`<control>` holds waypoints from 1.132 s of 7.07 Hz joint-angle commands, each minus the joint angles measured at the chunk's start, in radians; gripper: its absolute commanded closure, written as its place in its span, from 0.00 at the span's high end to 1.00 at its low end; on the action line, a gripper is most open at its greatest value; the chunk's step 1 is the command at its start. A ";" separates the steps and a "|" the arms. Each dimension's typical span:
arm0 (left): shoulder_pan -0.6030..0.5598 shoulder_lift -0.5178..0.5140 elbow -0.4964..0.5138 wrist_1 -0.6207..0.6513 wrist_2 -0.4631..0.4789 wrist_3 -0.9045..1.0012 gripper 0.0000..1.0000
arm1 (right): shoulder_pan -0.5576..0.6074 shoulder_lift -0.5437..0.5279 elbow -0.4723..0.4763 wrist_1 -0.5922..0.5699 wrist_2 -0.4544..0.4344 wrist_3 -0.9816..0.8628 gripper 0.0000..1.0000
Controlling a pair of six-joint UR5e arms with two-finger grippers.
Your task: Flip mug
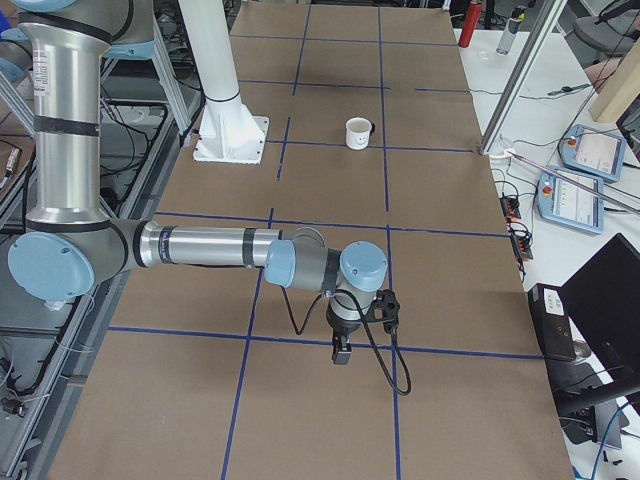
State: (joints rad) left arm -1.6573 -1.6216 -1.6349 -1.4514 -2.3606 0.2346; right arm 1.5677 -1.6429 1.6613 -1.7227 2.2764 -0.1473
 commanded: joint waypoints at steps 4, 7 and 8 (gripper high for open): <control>0.005 0.032 -0.023 -0.003 -0.002 -0.098 1.00 | 0.000 0.000 0.000 0.000 0.000 0.000 1.00; 0.011 0.023 -0.019 -0.001 -0.003 -0.096 1.00 | 0.000 0.000 0.000 0.000 0.000 0.000 1.00; 0.016 0.028 -0.013 -0.003 -0.003 -0.098 1.00 | 0.000 0.000 0.000 0.000 0.000 0.000 1.00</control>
State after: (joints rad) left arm -1.6463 -1.5962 -1.6538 -1.4530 -2.3637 0.1379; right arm 1.5677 -1.6429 1.6613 -1.7227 2.2764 -0.1473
